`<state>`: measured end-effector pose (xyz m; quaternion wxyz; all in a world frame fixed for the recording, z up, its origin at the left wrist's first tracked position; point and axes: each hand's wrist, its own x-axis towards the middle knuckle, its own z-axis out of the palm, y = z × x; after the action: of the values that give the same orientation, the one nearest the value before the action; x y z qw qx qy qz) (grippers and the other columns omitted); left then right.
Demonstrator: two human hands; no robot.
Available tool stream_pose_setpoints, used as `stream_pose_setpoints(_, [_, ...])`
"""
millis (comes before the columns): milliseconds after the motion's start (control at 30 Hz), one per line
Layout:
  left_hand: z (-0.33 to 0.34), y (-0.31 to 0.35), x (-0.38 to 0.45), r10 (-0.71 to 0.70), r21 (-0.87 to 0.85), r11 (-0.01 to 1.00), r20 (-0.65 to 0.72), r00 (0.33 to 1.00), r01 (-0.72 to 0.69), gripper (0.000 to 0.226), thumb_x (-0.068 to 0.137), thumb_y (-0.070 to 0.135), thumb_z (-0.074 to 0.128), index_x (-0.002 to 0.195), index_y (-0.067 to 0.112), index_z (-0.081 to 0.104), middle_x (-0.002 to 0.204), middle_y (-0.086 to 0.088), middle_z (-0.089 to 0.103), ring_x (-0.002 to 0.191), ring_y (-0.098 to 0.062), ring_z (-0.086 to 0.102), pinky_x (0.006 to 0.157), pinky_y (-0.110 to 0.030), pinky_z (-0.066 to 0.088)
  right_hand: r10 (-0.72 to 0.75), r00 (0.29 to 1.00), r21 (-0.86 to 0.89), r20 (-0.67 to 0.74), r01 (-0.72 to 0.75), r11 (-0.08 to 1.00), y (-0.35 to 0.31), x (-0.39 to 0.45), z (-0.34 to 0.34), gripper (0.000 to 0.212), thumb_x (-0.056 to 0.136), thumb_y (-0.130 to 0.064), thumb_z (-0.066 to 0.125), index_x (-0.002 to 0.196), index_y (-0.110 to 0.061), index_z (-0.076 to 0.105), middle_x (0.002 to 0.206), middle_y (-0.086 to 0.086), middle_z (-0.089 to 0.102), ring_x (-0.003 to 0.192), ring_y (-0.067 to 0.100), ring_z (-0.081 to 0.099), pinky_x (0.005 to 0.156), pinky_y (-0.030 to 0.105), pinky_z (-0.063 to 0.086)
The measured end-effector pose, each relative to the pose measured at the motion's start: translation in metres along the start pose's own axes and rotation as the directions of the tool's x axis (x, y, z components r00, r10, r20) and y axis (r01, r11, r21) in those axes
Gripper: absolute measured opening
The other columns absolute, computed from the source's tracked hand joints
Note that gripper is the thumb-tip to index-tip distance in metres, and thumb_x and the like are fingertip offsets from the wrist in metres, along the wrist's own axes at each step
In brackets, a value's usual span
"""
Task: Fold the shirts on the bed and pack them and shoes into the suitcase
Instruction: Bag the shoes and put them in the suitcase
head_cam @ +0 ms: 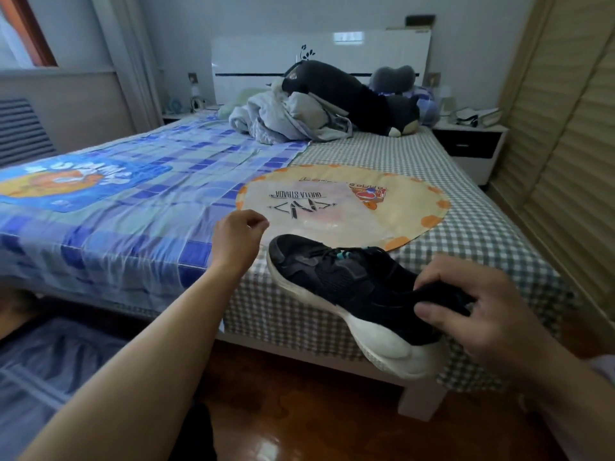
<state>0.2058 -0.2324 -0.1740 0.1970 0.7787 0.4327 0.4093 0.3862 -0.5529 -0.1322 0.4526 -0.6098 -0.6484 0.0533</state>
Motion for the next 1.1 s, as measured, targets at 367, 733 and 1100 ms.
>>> stream_pose_setpoints(367, [0.005, 0.031, -0.017, 0.337, 0.018, 0.94, -0.175, 0.925, -0.339, 0.007, 0.091, 0.021, 0.075, 0.097, 0.018, 0.078, 0.095, 0.008, 0.062, 0.093, -0.01, 0.052, 0.081, -0.03, 0.042, 0.082, 0.971, -0.124, -0.222, -0.112, 0.986, -0.001, 0.003, -0.012, 0.021, 0.082, -0.007, 0.077, 0.086, -0.025, 0.068, 0.083, -0.012, 0.063, 0.08, 0.009, 0.063, 0.058, 0.028, 0.051])
stream_pose_setpoints(733, [0.035, 0.056, -0.04, 0.484, -0.095, 0.871, -0.015, 0.875, -0.483, 0.005, 0.097, 0.013, 0.064, 0.098, 0.015, 0.068, 0.104, 0.004, 0.061, 0.095, -0.02, 0.06, 0.081, -0.044, 0.051, 0.07, 0.98, -0.32, -0.184, -0.127, 0.939, 0.006, 0.041, 0.034, 0.01, 0.08, -0.031, 0.065, 0.088, -0.026, 0.063, 0.084, -0.016, 0.058, 0.077, 0.005, 0.052, 0.064, 0.026, 0.042])
stream_pose_setpoints(1100, [0.028, 0.056, -0.027, 0.297, -0.247, 0.922, -0.046, 0.954, -0.299, 0.019, 0.105, 0.023, 0.052, 0.116, 0.032, 0.063, 0.107, 0.016, 0.073, 0.085, 0.002, 0.067, 0.066, -0.023, 0.048, 0.078, 0.987, -0.399, -0.141, -0.129, 0.908, 0.029, 0.1, 0.079, 0.017, 0.089, -0.022, 0.07, 0.104, -0.023, 0.062, 0.106, -0.007, 0.06, 0.095, 0.018, 0.06, 0.081, 0.04, 0.053])
